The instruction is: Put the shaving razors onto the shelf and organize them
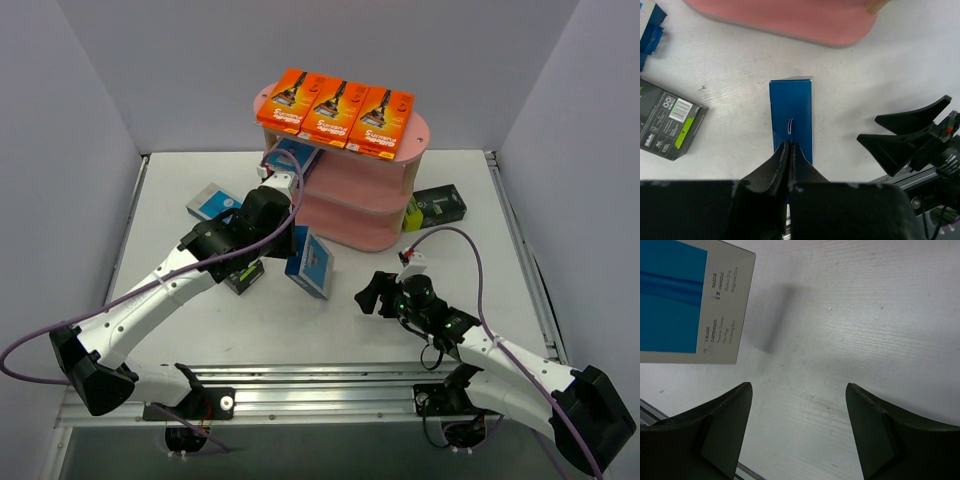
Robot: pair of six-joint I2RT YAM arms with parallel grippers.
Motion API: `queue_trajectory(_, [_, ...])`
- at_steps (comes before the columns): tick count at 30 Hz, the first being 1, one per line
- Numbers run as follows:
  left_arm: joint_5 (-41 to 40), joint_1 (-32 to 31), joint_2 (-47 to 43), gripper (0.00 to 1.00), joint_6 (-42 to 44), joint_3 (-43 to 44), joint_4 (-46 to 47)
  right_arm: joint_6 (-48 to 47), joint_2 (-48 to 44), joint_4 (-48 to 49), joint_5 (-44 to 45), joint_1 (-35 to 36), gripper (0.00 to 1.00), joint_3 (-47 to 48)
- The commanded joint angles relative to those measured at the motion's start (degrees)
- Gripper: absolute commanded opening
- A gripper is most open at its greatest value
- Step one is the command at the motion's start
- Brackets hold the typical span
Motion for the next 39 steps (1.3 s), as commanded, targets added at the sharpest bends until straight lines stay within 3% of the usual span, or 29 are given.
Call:
queue_trajectory(1, [-0.5,-0.2,1.6,0.02,4.1,6.5,-8.9,0.0,-1.0,-0.2,0.0,0.1,0.71,-0.4])
queue_trajectory(17, [1.0,-2.6,5.9,0.02,7.5,10.5,-19.6,0.1,-3.0,-0.1,0.4,-0.1,0.72,-1.3])
queue_trajectory(39, [0.0,-4.2,5.5,0.02,8.0,5.5,-20.3,0.1,-3.5,0.0,0.6,-0.3,0.72,-1.6])
